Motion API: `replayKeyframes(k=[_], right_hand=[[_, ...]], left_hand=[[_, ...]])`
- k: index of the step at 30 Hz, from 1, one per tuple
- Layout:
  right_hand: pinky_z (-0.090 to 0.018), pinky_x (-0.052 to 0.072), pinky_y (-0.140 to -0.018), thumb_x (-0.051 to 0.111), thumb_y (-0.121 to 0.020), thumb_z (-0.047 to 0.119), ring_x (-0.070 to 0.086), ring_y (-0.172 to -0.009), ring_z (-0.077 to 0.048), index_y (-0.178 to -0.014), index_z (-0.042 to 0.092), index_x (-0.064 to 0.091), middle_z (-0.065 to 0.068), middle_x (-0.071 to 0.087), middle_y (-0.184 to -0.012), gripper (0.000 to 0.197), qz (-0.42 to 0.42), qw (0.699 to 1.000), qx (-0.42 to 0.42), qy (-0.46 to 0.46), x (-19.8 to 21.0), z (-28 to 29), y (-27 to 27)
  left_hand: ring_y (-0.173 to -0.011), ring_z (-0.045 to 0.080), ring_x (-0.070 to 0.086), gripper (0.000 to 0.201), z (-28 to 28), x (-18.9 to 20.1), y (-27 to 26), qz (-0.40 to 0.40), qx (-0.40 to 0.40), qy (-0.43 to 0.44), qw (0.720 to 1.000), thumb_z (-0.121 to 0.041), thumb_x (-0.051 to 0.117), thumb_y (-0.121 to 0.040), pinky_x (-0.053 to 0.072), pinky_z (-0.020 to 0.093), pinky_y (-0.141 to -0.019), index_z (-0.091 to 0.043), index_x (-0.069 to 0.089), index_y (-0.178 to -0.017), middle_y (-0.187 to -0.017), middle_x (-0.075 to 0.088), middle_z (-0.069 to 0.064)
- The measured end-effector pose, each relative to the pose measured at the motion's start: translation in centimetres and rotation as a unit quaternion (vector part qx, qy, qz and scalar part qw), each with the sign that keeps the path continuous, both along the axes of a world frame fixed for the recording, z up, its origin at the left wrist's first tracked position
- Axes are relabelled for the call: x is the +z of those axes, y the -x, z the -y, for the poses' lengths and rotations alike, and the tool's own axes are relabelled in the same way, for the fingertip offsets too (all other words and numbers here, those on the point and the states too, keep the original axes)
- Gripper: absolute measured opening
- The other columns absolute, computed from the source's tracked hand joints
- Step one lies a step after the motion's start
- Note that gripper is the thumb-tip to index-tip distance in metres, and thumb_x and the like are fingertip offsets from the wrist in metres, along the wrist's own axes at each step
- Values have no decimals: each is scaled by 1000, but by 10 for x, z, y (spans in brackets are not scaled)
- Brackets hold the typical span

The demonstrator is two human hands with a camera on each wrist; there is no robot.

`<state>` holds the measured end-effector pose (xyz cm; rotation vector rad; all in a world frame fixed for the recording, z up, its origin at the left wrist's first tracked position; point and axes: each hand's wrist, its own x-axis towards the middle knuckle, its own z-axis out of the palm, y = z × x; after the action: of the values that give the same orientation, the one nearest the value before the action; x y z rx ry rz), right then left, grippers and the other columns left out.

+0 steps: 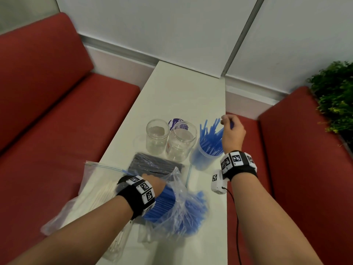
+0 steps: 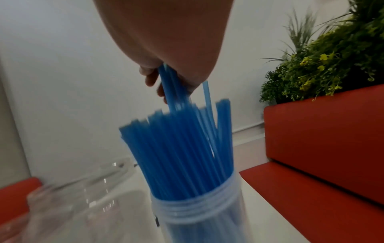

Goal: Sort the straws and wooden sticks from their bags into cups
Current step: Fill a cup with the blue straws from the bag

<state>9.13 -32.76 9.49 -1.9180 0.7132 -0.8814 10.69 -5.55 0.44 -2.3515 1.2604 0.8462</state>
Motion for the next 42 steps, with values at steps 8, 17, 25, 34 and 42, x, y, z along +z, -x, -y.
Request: replayKeyframes(k=[8,17,25,34,42], right_hand=[[-46,16,-128,47,-109,29,32,-151,-32,-139,13,63,-16,45,-157,37,-181,974,-3,136,-2,-6,11],[-35,44,-115,64,-95,29,57,-128,-10,-143,25,54,5,62,-137,50,-117,951,281,52,19,-89,38],[-17,50,-75,80,-84,18,61,-77,10,-90,28,69,17,71,-85,16,-337,859,385,-29,-62,-178,69],[-32,38,-54,68,-92,36,42,-54,-16,-71,13,54,-7,45,-59,34,-135,944,235,-187,-36,-209,73],[-36,36,-61,67,-97,22,38,-63,-21,-78,13,50,-9,39,-68,28,-78,949,226,-207,-22,-214,68]], left_hand=[[-122,31,55,41,-3,-2,-4,-41,22,10,999,-30,48,-102,44,41,-98,-12,46,-138,-136,56,13],[-116,28,58,36,-10,27,-3,23,7,-54,998,-33,53,-96,48,48,-96,-22,53,-130,-129,60,4],[-115,10,61,19,-2,115,9,159,-27,-179,971,-9,43,-102,42,18,-95,-7,61,-107,-112,67,-11],[-108,12,56,45,-18,278,-8,231,-67,391,888,-66,37,-91,10,55,-113,-33,65,-101,-103,65,-13],[-109,12,63,77,-32,257,-7,-29,53,485,872,-72,19,-91,44,28,-96,-19,70,-113,-117,70,-3]])
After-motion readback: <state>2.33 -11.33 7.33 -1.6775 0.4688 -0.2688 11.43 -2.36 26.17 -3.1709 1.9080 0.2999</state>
